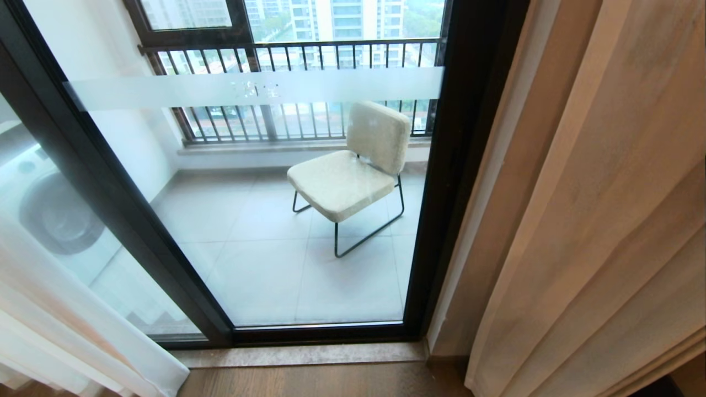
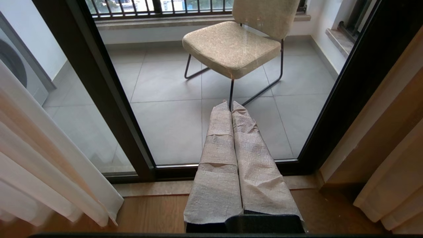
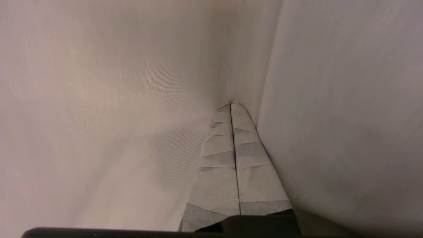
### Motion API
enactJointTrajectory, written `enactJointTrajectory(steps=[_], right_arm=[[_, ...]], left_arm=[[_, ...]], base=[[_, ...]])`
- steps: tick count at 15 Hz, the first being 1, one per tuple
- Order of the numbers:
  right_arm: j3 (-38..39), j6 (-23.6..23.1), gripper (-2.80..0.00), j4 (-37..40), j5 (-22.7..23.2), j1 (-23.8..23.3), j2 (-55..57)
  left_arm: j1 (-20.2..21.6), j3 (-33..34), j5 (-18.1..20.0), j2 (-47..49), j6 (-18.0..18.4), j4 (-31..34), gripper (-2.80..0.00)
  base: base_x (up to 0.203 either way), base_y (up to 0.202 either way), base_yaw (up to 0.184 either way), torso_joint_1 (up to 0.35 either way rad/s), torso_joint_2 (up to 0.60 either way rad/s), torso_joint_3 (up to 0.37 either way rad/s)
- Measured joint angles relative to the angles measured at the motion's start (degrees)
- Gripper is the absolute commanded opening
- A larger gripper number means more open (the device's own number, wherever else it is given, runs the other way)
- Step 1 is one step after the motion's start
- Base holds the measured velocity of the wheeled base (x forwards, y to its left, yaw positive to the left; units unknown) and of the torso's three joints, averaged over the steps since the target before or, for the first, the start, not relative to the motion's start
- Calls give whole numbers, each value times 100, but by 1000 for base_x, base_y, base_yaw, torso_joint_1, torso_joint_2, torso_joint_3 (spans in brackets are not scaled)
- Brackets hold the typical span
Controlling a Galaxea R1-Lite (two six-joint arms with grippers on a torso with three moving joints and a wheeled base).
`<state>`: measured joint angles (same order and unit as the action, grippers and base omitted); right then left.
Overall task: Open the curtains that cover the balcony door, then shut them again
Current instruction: Pull the inner curtains open on both sides
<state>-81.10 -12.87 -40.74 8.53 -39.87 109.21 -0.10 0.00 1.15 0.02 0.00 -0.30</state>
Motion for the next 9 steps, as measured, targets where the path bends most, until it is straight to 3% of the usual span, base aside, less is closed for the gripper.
enactJointTrajectory(steps=[9], right_arm=[[2120, 41, -280, 36, 790, 741, -2044]], left_arm=[[0, 0, -4, -1, 1, 0, -280]], base=[[0, 0, 0, 0, 0, 0]])
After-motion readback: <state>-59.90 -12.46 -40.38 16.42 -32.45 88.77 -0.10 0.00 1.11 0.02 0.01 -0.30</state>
